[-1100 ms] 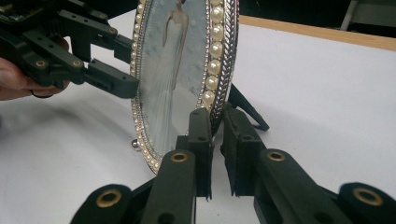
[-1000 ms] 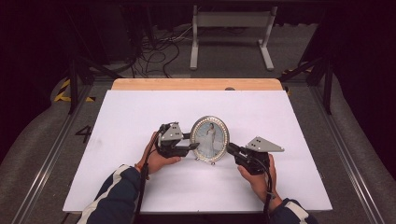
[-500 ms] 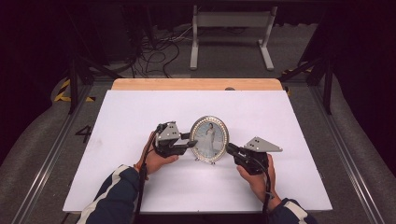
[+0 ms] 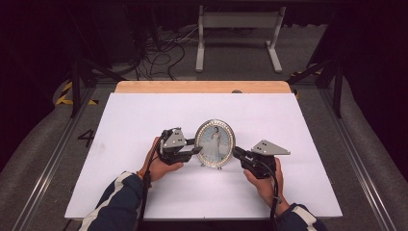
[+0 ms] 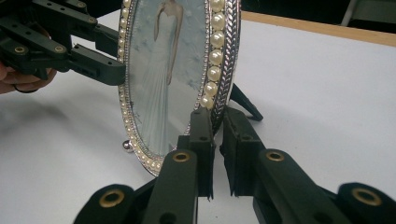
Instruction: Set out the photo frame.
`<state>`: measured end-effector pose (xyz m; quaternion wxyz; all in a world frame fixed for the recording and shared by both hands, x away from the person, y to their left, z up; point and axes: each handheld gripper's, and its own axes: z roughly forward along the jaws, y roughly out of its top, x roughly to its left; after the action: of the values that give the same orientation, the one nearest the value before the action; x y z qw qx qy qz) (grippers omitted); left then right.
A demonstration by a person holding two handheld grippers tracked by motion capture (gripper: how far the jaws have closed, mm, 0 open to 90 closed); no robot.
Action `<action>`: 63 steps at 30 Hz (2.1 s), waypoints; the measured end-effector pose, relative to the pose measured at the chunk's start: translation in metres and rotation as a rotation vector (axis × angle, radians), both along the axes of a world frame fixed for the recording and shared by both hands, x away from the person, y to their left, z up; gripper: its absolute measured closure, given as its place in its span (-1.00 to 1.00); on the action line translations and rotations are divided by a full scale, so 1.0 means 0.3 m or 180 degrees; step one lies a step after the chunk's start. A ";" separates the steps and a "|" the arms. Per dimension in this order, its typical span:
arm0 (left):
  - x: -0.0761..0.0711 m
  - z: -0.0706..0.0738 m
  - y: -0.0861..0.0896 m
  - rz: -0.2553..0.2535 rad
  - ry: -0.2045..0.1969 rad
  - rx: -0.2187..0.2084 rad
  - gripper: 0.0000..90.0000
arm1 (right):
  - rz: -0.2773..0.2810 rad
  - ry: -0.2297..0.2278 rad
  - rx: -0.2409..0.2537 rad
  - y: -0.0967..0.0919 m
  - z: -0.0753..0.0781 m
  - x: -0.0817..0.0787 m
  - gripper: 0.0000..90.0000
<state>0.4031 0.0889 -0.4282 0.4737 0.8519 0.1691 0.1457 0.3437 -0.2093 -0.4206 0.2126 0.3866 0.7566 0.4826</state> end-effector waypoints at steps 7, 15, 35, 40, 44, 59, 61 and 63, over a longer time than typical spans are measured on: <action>-0.013 -0.002 0.003 0.0006 -0.0026 0.0029 0.43 | -0.0018 0.0007 0.0005 0.003 -0.002 0.013 0.83; -0.025 -0.003 0.006 0.0051 -0.0051 0.0065 0.40 | 0.0008 0.0000 0.0000 0.007 -0.002 0.023 0.83; -0.030 -0.004 0.003 0.0089 -0.0070 0.0075 0.40 | -0.0038 -0.0027 -0.0091 0.017 -0.002 0.020 0.83; -0.029 -0.004 0.003 0.0084 -0.0074 0.0079 0.40 | 0.0000 -0.0026 -0.0153 0.022 -0.001 0.015 0.76; -0.030 -0.003 0.002 0.0090 -0.0082 0.0081 0.39 | 0.0005 -0.0092 -0.0291 0.032 -0.004 0.011 0.75; -0.043 0.008 0.009 0.0016 -0.0138 0.0189 0.25 | 0.0084 -0.0131 -0.0587 0.036 0.008 0.003 0.61; -0.047 0.011 0.011 0.0010 -0.0146 0.0210 0.22 | 0.0094 -0.0132 -0.0607 0.035 0.008 0.002 0.58; -0.049 0.013 0.014 0.0008 -0.0159 0.0201 0.17 | 0.0100 -0.0132 -0.0630 0.034 0.008 0.001 0.55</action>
<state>0.3883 0.0930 -0.4243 0.4504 0.8624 0.1535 0.1728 0.3439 -0.1992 -0.4181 0.2578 0.3416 0.8020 0.4168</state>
